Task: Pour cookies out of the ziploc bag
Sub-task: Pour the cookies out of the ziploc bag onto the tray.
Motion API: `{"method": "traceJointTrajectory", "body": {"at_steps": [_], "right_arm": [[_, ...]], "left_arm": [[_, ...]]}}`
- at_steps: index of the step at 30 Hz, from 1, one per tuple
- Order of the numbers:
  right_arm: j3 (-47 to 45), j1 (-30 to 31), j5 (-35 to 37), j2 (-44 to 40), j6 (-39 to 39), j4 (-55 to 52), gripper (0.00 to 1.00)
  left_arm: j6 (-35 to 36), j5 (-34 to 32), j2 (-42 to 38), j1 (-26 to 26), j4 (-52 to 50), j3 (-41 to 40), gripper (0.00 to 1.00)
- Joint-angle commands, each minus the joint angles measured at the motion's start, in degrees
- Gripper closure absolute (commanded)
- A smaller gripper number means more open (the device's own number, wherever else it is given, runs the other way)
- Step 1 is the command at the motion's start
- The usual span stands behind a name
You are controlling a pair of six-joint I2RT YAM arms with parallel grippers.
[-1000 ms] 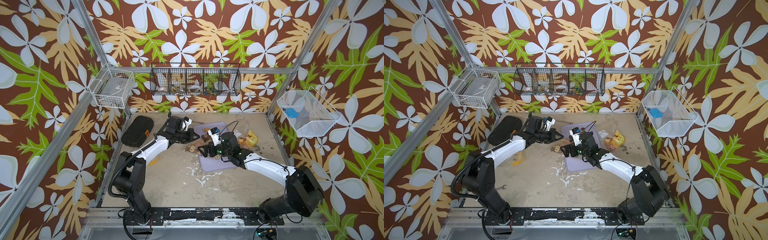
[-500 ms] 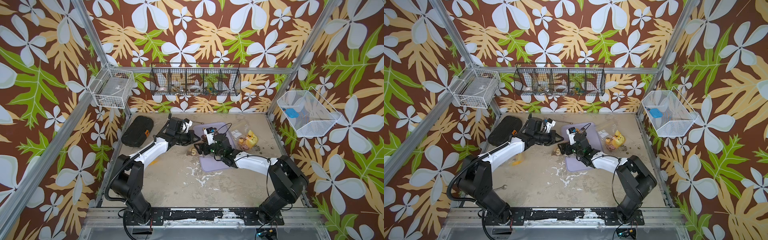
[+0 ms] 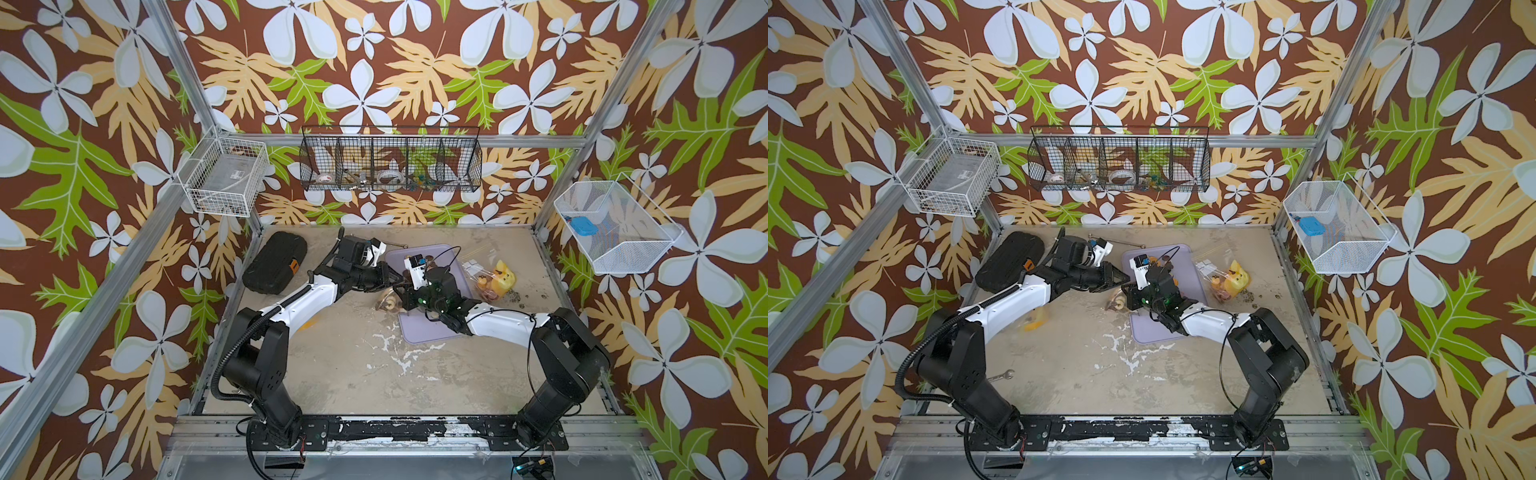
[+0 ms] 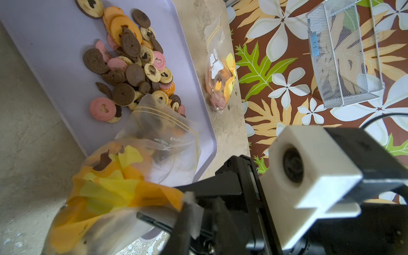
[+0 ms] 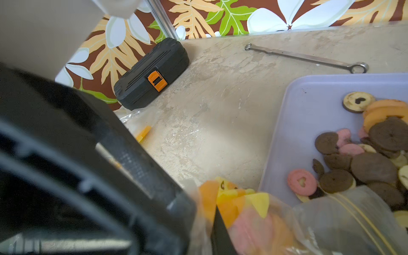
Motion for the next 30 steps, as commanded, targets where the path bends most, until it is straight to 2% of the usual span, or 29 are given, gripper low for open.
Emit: {"method": "traceJointTrajectory", "body": {"at_steps": [1,4,6,13,17,21,30], "right_arm": [[0.44,-0.55,-0.63,0.06,0.54,1.02,0.89],[0.44,-1.48,-2.02,0.35,1.56,1.19,0.90],[0.63,-2.11,-3.46,0.59,2.28,1.30,0.90],[3.98,-2.78,-8.61,0.09,4.66,0.09,0.90],[1.96,-3.93,-6.58,-1.51,4.08,-0.18,0.90],[0.56,-7.18,-10.71,0.89,6.38,1.13,0.90],[-0.26,-8.05,-12.38,1.31,7.25,2.87,0.93]], "left_arm": [[1.80,-1.52,-2.18,0.85,-0.51,-0.73,0.31],[2.20,-3.49,-5.20,3.08,-0.42,-2.61,0.11],[2.56,-4.72,-7.44,5.22,-0.25,-4.35,0.08],[2.32,-5.08,-10.52,12.84,1.80,-11.01,0.06],[2.10,-4.22,-9.93,13.09,3.37,-13.17,0.06],[-0.08,-2.34,-8.79,13.00,6.67,-16.18,0.06],[-1.55,-1.80,-7.87,10.47,9.93,-20.65,0.09]]}}
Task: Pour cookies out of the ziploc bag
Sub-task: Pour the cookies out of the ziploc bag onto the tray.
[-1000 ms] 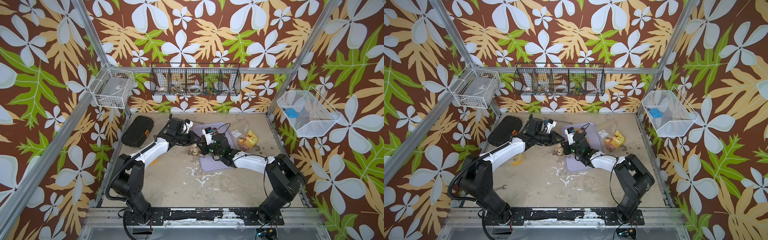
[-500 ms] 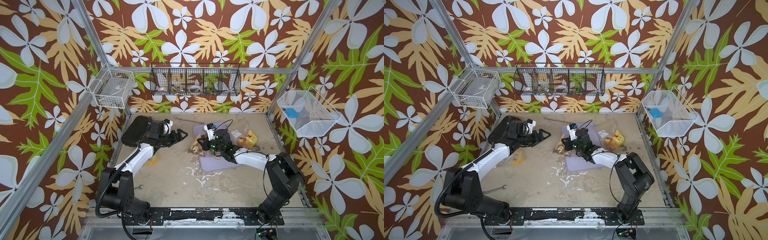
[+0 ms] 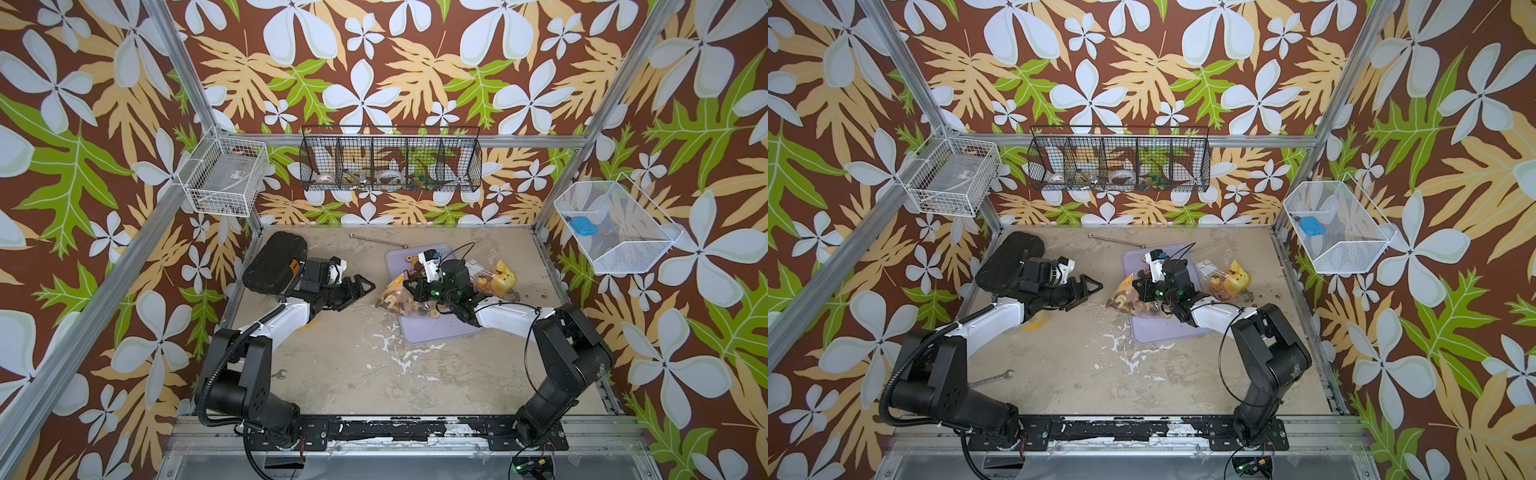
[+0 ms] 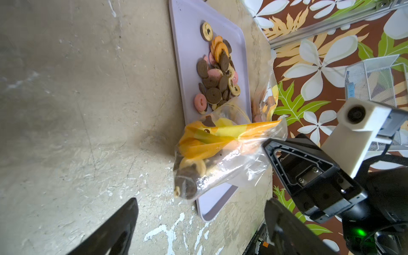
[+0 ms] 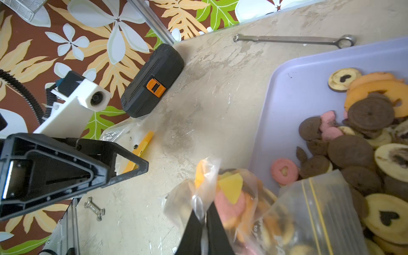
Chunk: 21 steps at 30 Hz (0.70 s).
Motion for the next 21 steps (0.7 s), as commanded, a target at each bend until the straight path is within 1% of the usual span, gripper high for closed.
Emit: {"method": "traceJointTrajectory", "body": {"at_steps": [1,3,4,10,15,17,21], "right_arm": [[0.07,-0.19,-1.69,0.31,1.44,2.72,0.94],[0.32,-0.12,-2.43,0.55,1.76,3.07,0.99],[0.43,-0.18,-2.75,0.58,1.90,3.09,1.00],[1.41,-0.22,-3.13,0.62,1.63,2.08,1.00],[0.93,-0.68,-2.90,-1.03,1.95,1.72,1.00],[0.88,-1.06,-3.17,-1.51,1.90,1.45,1.00],[0.67,-1.54,-4.48,-2.04,2.27,1.88,1.00]], "left_arm": [[-1.19,0.81,0.72,-1.09,3.10,-0.88,0.10],[-2.05,0.98,1.08,-1.44,4.29,-1.29,0.10],[-2.37,1.04,1.15,-1.53,4.68,-1.40,0.10],[-2.84,1.75,2.17,-2.12,4.93,-0.87,0.11],[-5.44,3.54,2.64,-3.01,8.19,-1.68,0.22],[-7.29,4.62,3.46,-3.95,10.92,-1.62,0.23],[-10.12,4.25,4.83,-6.45,14.29,-0.02,0.23]]}}
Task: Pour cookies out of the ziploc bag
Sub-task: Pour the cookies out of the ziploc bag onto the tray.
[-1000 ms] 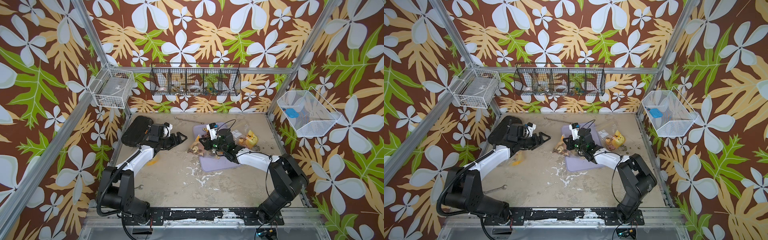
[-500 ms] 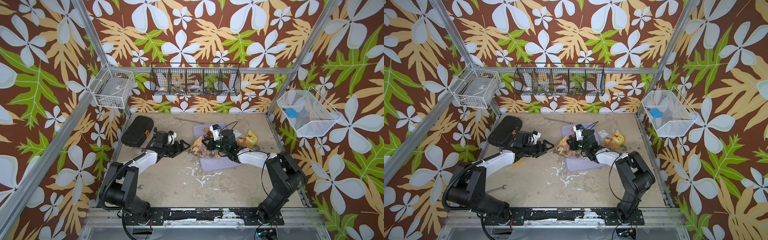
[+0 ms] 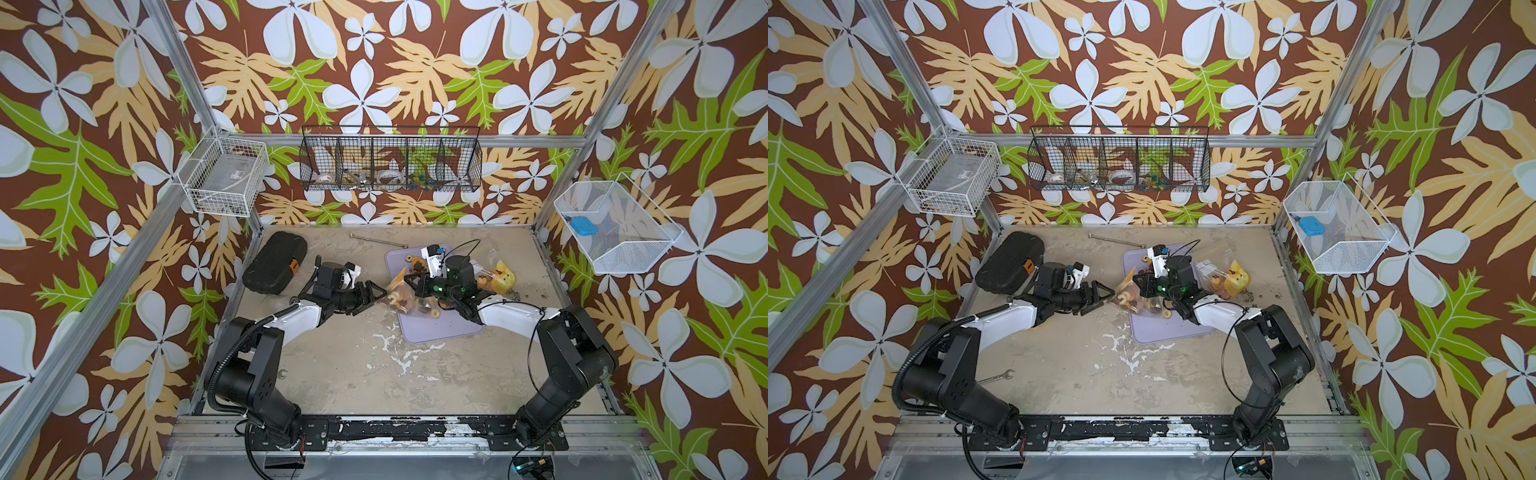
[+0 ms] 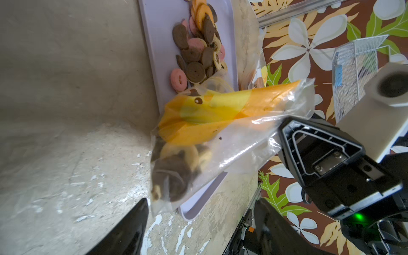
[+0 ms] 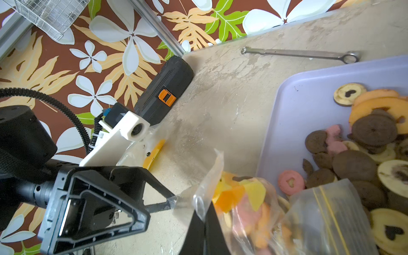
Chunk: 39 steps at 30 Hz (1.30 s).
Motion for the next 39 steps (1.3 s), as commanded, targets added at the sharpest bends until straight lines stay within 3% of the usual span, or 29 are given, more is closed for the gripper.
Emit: {"method": "traceJointTrajectory", "body": {"at_steps": [1,11,18,20,27,35,39], "right_arm": [[-0.23,-0.26,-1.47,-0.87,0.49,1.16,1.00],[-3.13,-2.45,-1.72,-3.15,0.89,1.86,1.00],[-3.26,-2.70,-2.37,-3.17,0.91,1.70,1.00],[-3.44,-2.72,-2.27,-3.24,0.78,1.63,1.00],[-3.44,-2.70,-2.38,-3.56,1.02,1.63,1.00],[-3.35,-2.71,-2.42,-3.39,1.16,1.64,1.00],[-3.35,-2.70,-2.57,-3.17,1.45,1.81,1.00]], "left_arm": [[-3.49,1.32,0.99,-1.53,5.66,1.80,0.23],[-5.80,2.01,0.34,-3.56,6.85,6.60,0.22],[5.89,-11.41,-1.30,-2.40,-8.28,6.73,0.22],[6.70,-12.18,-0.96,-2.04,-9.05,6.01,0.24],[7.34,-10.21,2.55,-2.03,-8.36,4.93,0.44],[6.08,-7.60,5.00,-2.11,-7.00,6.04,0.74],[5.71,-6.66,5.17,-2.13,-5.96,6.46,0.83]]}}
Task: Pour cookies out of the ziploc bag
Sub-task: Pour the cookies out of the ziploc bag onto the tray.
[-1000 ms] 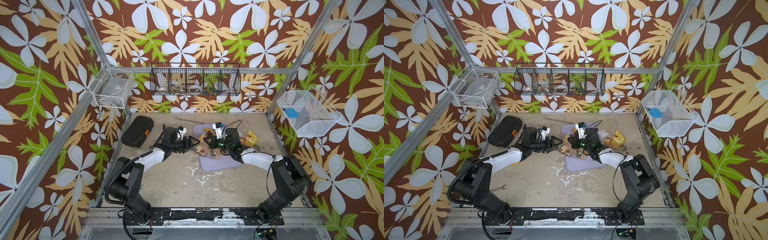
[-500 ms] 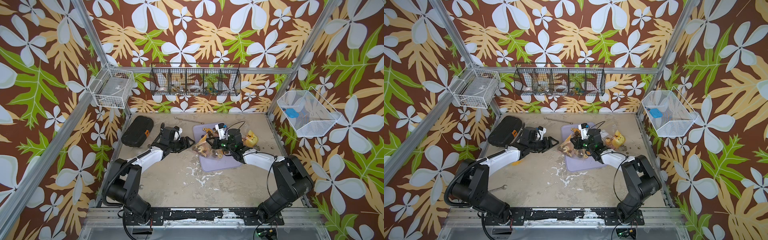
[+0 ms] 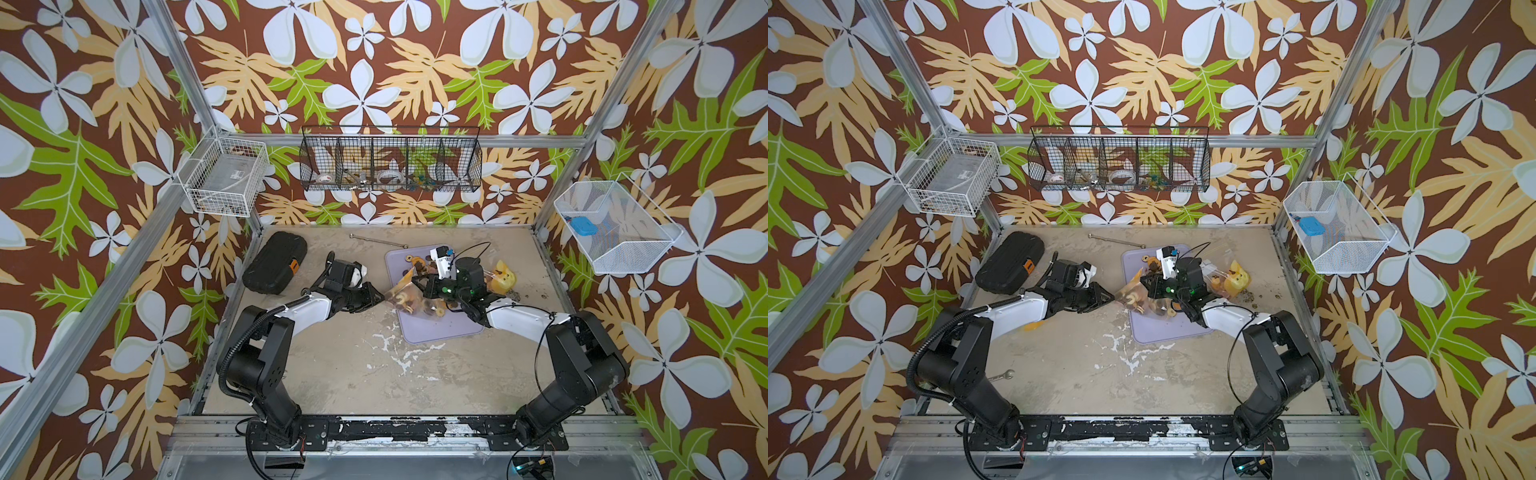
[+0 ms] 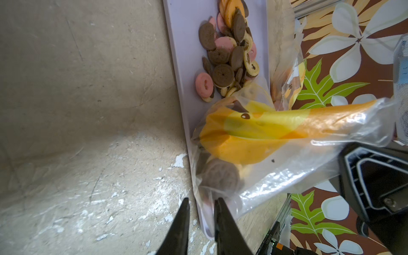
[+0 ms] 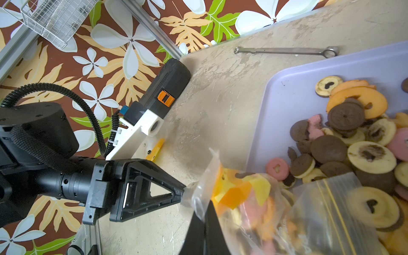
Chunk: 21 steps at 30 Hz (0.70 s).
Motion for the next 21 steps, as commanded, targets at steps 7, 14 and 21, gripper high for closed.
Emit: {"method": "traceJointTrajectory", "body": {"at_steps": [7,14,21], "right_arm": [[0.06,0.12,-0.22,-0.07,0.56,1.63,1.00],[0.23,-0.03,0.82,-0.50,-0.10,0.18,1.00],[-1.52,-2.71,5.19,-7.35,-2.96,-7.25,0.65]], "left_arm": [[-0.25,3.21,1.99,-0.15,2.59,1.63,0.99],[-0.01,3.95,2.28,-0.16,2.59,3.31,1.00],[1.45,5.45,6.04,-0.93,-0.21,10.89,1.00]]}}
